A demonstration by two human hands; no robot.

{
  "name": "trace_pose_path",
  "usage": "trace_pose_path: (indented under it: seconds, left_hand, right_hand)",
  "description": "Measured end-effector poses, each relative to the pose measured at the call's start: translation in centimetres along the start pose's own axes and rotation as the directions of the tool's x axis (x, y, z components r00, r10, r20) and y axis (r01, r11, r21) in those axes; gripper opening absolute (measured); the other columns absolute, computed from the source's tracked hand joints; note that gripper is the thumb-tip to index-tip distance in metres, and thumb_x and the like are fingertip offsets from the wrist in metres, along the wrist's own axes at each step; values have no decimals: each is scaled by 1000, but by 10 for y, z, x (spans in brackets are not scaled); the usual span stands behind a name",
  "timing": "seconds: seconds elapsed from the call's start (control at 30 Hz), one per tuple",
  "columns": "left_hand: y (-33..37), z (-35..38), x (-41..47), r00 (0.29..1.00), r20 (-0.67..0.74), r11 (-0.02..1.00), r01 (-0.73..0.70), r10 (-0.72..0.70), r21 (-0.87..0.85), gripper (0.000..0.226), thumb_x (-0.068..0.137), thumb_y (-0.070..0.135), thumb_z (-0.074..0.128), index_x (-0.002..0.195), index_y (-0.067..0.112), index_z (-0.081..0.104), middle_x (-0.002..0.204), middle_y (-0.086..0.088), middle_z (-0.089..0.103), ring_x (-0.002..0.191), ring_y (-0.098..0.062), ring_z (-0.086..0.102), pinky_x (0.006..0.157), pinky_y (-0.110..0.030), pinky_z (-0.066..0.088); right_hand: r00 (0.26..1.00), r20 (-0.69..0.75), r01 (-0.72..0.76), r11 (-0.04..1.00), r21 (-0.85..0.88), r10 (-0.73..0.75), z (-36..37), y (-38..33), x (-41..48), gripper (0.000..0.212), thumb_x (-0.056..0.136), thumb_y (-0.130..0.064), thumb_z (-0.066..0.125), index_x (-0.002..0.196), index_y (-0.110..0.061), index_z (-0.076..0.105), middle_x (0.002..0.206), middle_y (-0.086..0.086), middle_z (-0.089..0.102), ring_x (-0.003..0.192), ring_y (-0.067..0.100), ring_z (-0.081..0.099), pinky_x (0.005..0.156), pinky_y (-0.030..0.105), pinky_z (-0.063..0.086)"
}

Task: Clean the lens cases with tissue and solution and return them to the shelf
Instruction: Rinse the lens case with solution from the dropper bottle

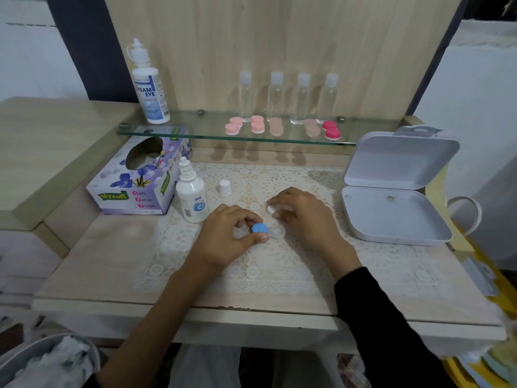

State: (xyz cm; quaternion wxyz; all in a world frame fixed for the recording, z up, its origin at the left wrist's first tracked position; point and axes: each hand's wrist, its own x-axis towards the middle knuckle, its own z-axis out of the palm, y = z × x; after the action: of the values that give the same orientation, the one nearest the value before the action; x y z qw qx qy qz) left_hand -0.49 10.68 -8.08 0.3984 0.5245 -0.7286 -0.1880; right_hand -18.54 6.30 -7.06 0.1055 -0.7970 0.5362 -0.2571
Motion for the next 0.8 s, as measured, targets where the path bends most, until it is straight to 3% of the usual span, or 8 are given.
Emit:
trace_pose_path:
  seconds: [0.13,0.2,0.27,0.4,0.5,0.67,0.8]
  left_hand:
    - [0,0,-1,1000,4,1000,1,-1,-11,27,66,31,84,90,26,72,82,14,65,83,-6,52,77,-21,42]
    - [1,0,-1,1000,4,1000,7,-7,-15,27,66,32,84,90,26,72,82,15,65,84,-7,52,77,-21,41]
    - [1,0,-1,1000,4,1000,11,-11,-17,28,66,32,84,90,26,72,83,15,65,84,-7,52,77,-21,41]
    - [0,0,-1,1000,0,1000,11,-11,-12,28,65,31,84,90,27,72,83,15,65,83,-7,53,77,-23,42]
    - [1,0,-1,1000,-2,1000,14,-14,-13,27,65,30,84,90,26,72,81,17,64,82,-7,52,76,-21,42]
    - [1,0,-1,1000,-3,1000,17,-17,-10,28,65,30,84,90,27,72,81,18,62,82,-5,52,76,-16,40]
    - [0,0,-2,1000,-3,1000,18,-18,-10,28,65,30,84,91,27,72,81,18,63,82,-5,51,75,-14,39]
  right_hand:
    - [999,-40,-7,996,92,11,-3,1,-5,17,90,-18,64,106,-20,69,108,-7,65,90,9,55,78,34,46]
    - [999,-51,-5,976,220,17,-7,2,-12,17,90,-19,65,107,-18,70,104,-7,65,78,-5,51,73,19,41]
    - [997,-72,21,949,313,1,-11,0,-22,19,89,-12,66,107,-16,70,101,-8,64,78,-10,52,69,7,37]
    - [991,-133,84,915,395,-34,-5,-4,-46,23,86,-9,64,107,-18,71,95,-10,63,81,6,55,69,13,40]
    - [985,-158,126,925,359,-73,0,-6,-54,25,86,-7,63,109,-14,71,97,-5,64,86,8,57,74,22,45]
    - [979,-168,158,950,270,-115,3,-6,-54,34,83,7,61,111,-10,70,100,-1,63,92,12,59,78,26,49]
    - [978,-175,157,954,255,-115,4,-7,-53,33,84,6,61,112,-9,70,100,-2,63,92,12,59,78,17,46]
